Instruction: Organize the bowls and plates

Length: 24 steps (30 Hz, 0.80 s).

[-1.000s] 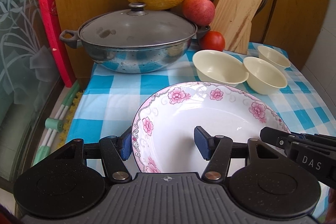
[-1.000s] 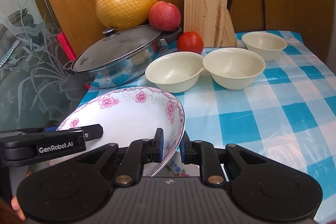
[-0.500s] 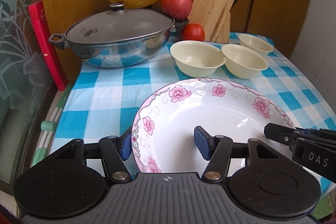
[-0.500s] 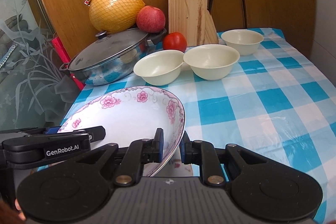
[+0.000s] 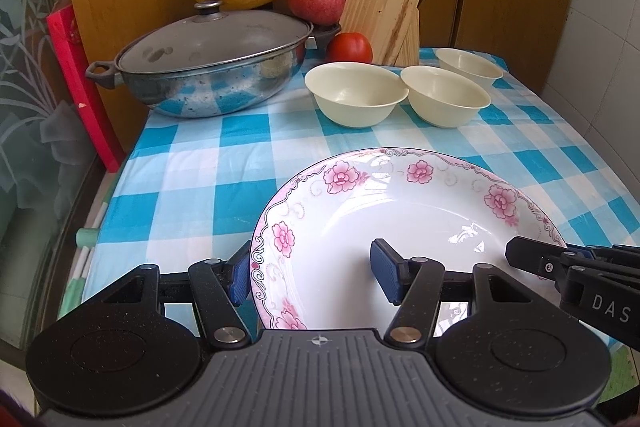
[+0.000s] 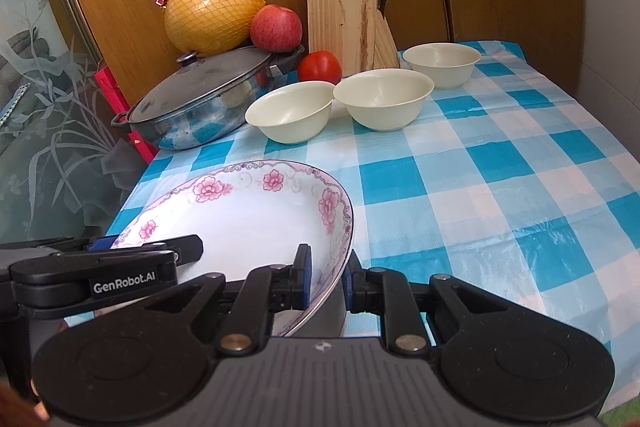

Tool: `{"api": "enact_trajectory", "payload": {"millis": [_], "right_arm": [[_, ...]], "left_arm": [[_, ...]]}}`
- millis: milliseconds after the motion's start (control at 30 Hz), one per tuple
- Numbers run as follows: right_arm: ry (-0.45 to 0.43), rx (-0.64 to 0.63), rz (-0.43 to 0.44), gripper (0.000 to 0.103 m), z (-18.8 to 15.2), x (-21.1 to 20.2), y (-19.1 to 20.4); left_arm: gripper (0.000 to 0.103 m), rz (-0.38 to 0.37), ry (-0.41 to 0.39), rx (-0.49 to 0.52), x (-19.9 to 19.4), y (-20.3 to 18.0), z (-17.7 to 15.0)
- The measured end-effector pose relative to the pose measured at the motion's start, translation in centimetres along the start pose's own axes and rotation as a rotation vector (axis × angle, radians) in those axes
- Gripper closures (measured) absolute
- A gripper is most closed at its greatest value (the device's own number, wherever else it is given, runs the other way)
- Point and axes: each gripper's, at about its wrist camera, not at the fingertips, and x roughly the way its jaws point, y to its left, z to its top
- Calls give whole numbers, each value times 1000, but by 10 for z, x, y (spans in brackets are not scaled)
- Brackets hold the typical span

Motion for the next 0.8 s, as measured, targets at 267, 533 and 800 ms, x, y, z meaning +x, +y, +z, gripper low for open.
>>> {"api": "enact_trajectory", "payload": {"millis": [267,533,800], "right_arm": [[8,-5,-4,86,-11,-6,0],[9,-26,-5,86,-16,-7,1],[-4,-60,-21,86,-21,-9,5]], "left_arm": [[36,1,10,5,-4,-3,-11],[36,5,17,4,-5,-2,-17],[35,4,15,8,-6,-1,-18]]}}
